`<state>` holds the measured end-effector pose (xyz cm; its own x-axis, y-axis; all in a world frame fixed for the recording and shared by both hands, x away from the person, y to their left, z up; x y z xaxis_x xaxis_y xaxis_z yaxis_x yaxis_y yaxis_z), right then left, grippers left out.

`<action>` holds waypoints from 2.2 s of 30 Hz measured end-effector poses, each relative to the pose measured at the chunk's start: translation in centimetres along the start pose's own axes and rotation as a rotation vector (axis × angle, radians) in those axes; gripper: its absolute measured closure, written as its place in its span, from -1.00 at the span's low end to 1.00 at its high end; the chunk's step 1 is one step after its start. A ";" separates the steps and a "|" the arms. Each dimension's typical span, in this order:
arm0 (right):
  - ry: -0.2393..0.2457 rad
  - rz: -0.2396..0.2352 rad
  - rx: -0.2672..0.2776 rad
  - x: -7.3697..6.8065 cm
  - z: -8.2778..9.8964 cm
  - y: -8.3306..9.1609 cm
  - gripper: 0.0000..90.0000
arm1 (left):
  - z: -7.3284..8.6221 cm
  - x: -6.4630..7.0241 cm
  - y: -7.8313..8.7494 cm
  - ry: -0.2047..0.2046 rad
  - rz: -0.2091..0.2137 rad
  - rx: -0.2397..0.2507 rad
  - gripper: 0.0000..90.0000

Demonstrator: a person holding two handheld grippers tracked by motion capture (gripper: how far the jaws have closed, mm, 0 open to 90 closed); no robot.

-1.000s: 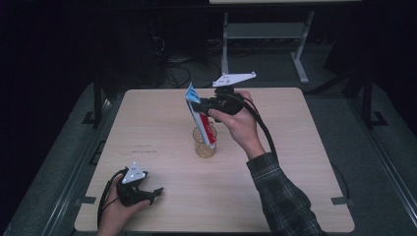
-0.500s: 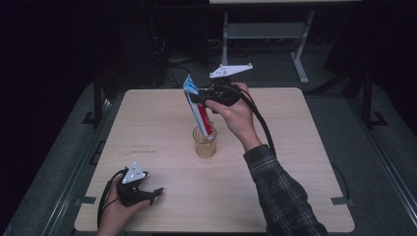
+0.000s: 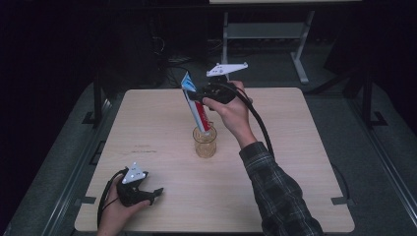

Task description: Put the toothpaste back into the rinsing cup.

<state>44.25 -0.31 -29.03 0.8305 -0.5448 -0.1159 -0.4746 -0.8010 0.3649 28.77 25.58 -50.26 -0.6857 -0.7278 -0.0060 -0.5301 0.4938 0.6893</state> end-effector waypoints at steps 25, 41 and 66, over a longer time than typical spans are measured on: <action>-0.022 -0.003 -0.035 1.0 2.4 -1.3 0.65 | 0.0 0.0 0.0 -0.001 0.002 0.001 -0.71; -0.034 -0.005 -0.047 1.4 3.7 -1.5 0.65 | 0.0 0.0 0.0 -0.001 0.003 0.000 -0.71; -0.049 -0.012 -0.077 1.8 6.0 -2.5 0.65 | 0.0 0.0 0.0 -0.003 0.005 -0.002 -0.71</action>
<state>45.17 -0.83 -35.71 0.8198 -0.5484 -0.1651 -0.4395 -0.7872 0.4327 28.73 25.57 -50.25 -0.6899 -0.7239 -0.0052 -0.5257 0.4960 0.6911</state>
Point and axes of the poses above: each handheld gripper's, and its own axes: y roughly backward along the jaws, z roughly out of its underside, x roughly to its right, the point moved 4 cm from there along -y, roughly forward along the jaws
